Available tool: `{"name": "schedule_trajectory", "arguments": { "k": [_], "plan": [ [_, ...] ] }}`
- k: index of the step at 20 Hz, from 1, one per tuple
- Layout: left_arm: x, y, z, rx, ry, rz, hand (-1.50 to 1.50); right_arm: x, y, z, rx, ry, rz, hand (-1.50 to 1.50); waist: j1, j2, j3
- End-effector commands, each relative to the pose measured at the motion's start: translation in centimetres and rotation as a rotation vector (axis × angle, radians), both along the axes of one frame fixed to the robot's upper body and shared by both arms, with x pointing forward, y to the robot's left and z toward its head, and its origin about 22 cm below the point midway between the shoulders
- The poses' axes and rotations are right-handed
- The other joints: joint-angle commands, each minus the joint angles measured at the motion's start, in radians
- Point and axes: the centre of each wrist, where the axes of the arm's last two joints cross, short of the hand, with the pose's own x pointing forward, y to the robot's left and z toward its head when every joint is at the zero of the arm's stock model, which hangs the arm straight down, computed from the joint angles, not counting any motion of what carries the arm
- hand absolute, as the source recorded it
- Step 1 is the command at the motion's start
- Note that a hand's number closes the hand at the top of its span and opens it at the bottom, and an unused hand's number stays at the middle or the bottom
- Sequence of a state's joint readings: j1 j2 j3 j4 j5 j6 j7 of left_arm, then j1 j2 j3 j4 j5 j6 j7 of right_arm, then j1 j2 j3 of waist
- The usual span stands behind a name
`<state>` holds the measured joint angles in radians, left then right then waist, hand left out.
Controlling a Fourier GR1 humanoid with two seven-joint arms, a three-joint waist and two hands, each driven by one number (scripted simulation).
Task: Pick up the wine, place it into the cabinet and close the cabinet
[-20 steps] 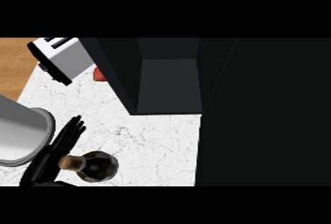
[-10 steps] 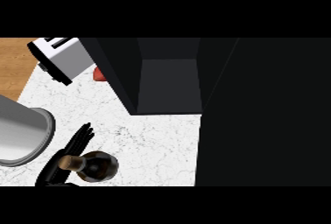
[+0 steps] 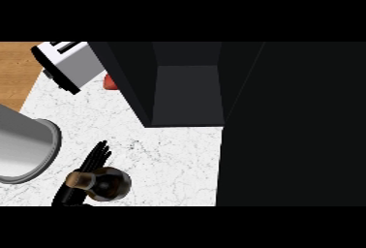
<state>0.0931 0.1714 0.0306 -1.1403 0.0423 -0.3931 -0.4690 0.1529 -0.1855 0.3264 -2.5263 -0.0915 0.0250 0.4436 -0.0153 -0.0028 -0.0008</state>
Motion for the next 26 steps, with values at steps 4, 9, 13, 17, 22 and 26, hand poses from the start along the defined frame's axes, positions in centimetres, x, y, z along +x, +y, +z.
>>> {"name": "schedule_trajectory", "arguments": {
  "k": [4,9,13,17,22,26],
  "plan": [
    [0.2,0.1,-2.7,-0.123,0.026,0.050,-1.50,-3.7,-1.1,2.8,0.059,-0.077,0.056,-1.50,-0.002,0.002,0.000],
    [1.2,-1.7,-2.6,-0.225,0.025,0.061,-1.50,-4.6,-1.5,3.2,0.045,-0.067,0.038,-1.50,-0.002,0.000,0.001],
    [1.5,-1.2,-2.7,-0.247,0.034,0.028,-1.50,-4.2,-1.5,2.6,0.046,-0.053,0.055,-1.50,0.001,0.000,0.001],
    [1.4,-1.1,-2.7,-0.240,0.037,0.024,-1.50,-5.0,-1.3,3.8,0.059,-0.069,0.052,-1.50,0.001,-0.001,0.000],
    [2.5,-2.8,-1.7,-0.253,0.008,-0.009,1.50,-5.1,-1.2,3.8,0.041,-0.039,0.067,-1.50,0.003,-0.002,0.001],
    [1.4,-3.3,-1.8,-0.217,-0.010,0.006,1.50,-5.1,-1.4,3.2,0.064,-0.037,0.033,-1.50,0.001,-0.003,0.002]
  ]
}}
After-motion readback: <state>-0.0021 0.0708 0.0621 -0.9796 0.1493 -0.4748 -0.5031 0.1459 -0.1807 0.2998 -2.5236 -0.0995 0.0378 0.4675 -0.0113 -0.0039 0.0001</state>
